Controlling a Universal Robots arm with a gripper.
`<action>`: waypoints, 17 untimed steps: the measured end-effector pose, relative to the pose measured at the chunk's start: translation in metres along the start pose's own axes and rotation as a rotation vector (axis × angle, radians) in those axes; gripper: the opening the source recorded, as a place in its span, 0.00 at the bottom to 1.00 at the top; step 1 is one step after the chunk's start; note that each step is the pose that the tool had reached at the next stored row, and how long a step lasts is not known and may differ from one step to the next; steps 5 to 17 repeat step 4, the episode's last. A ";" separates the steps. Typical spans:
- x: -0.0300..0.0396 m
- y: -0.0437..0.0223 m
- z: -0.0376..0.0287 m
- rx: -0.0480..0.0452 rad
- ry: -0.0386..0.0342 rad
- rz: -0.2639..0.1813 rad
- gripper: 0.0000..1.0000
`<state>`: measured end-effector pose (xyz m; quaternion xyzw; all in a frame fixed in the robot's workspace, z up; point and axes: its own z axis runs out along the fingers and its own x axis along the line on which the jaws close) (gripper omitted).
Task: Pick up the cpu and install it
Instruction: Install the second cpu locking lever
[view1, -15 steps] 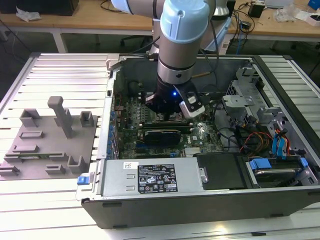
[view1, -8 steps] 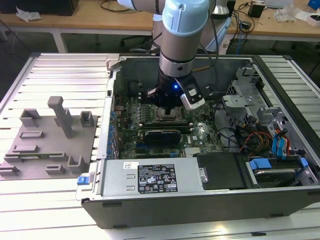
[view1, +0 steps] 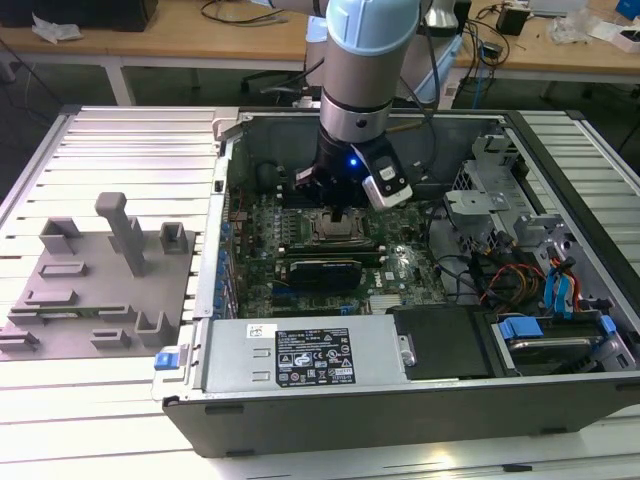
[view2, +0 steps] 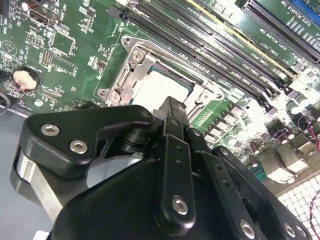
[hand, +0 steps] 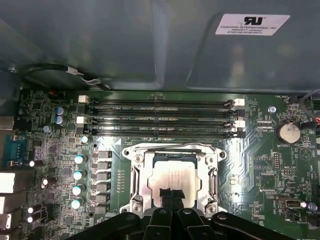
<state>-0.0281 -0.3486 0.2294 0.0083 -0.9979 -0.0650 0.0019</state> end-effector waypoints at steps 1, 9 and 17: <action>0.0000 0.0000 0.0000 0.0010 0.0000 0.000 0.11; 0.0000 0.0000 -0.0001 0.0025 0.0001 0.000 0.11; 0.0000 0.0000 -0.0001 0.0025 0.0001 0.000 0.11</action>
